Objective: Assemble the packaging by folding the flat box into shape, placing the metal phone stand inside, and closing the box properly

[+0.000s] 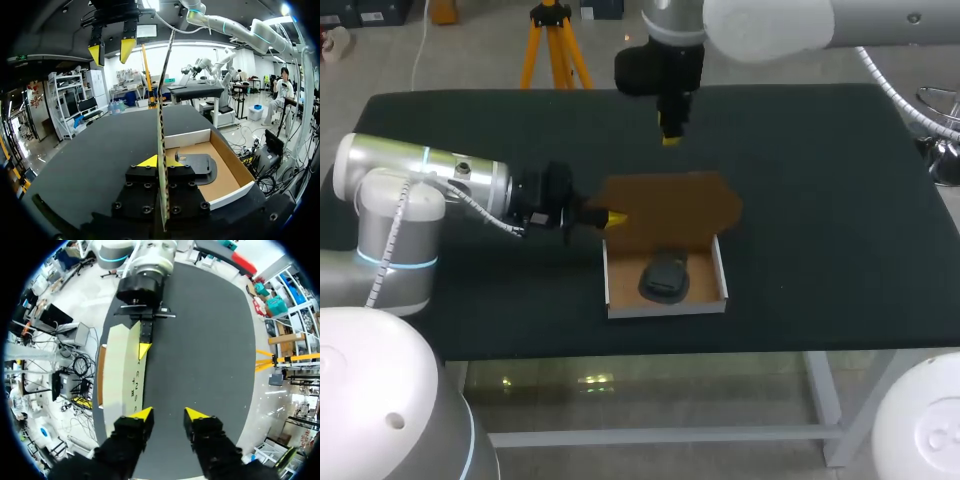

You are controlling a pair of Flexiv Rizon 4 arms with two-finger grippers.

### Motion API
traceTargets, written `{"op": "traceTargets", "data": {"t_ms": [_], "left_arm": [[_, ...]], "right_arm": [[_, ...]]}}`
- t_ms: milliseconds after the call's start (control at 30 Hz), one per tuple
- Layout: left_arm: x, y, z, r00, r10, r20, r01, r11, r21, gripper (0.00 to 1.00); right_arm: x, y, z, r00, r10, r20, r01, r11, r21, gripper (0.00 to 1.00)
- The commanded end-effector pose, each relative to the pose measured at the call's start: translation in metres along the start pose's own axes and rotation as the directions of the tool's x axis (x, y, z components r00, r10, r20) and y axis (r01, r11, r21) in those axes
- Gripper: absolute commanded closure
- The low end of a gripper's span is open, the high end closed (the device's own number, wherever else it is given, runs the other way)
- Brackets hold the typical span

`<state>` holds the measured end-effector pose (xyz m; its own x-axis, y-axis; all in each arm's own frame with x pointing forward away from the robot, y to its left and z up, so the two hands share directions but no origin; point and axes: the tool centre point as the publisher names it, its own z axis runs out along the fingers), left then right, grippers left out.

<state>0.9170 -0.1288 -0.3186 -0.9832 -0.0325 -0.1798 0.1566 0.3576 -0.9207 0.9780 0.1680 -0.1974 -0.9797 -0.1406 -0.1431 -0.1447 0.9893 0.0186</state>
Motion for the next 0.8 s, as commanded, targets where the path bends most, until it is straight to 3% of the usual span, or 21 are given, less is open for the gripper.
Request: {"op": "traceTargets", "data": {"t_ms": [33,567,800], "left_arm": [[0.0,0.0006,-0.0002,1.0,0.001,-0.001,-0.001,1.0,0.001,1.0],[0.0,0.0006,-0.0002,1.0,0.001,-0.001,-0.001,1.0,0.001,1.0],[0.0,0.0006,-0.0002,1.0,0.001,-0.001,-0.001,1.0,0.001,1.0]], "right_arm": [[0.0068,-0.0041,-0.0006,1.0,-0.001,0.016,0.002,1.0,-0.011,0.56],[0.0068,-0.0041,-0.0006,1.0,-0.001,0.016,0.002,1.0,-0.011,0.76],[0.0127,-0.0014,0.0046,0.999,0.038,0.006,-0.038,0.999,0.028,0.67]]}}
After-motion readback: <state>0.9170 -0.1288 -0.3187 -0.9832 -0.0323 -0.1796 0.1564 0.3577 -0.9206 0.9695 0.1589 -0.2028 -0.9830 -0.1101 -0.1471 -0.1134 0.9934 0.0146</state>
